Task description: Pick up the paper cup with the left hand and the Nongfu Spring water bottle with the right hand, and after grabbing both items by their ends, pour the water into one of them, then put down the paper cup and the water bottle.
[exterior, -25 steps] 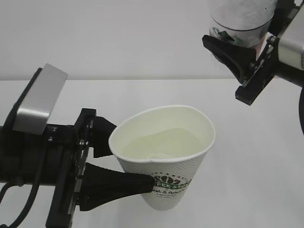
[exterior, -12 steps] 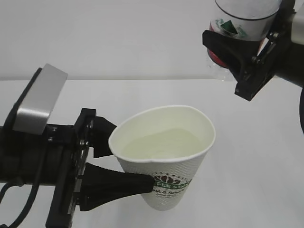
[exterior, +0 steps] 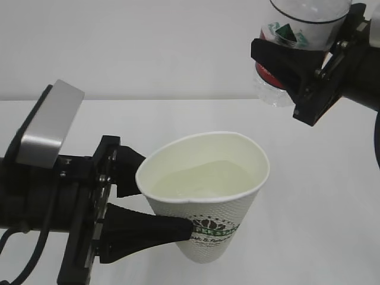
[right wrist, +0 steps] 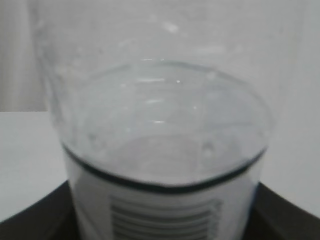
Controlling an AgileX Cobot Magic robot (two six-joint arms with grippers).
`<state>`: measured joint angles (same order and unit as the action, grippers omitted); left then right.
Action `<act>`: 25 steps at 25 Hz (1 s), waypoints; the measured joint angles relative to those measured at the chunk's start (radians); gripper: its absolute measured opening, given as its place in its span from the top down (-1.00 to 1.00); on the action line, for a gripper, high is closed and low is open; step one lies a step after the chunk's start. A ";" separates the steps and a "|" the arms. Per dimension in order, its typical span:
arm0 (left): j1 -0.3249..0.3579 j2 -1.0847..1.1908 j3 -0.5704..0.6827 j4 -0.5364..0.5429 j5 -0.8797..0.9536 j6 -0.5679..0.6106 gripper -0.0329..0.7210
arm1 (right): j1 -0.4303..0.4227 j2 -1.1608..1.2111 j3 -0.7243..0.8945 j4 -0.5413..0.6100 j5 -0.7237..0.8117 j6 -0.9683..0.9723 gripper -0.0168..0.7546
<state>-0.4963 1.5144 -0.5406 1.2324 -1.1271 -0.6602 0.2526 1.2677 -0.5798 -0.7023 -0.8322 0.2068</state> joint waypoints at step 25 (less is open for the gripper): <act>0.000 0.000 0.000 0.000 0.000 0.000 -0.11 | 0.000 0.057 0.000 0.010 0.090 0.014 -0.29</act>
<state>-0.4963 1.5144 -0.5406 1.2324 -1.1271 -0.6602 0.2526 1.3243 -0.5798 -0.6925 -0.7426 0.2209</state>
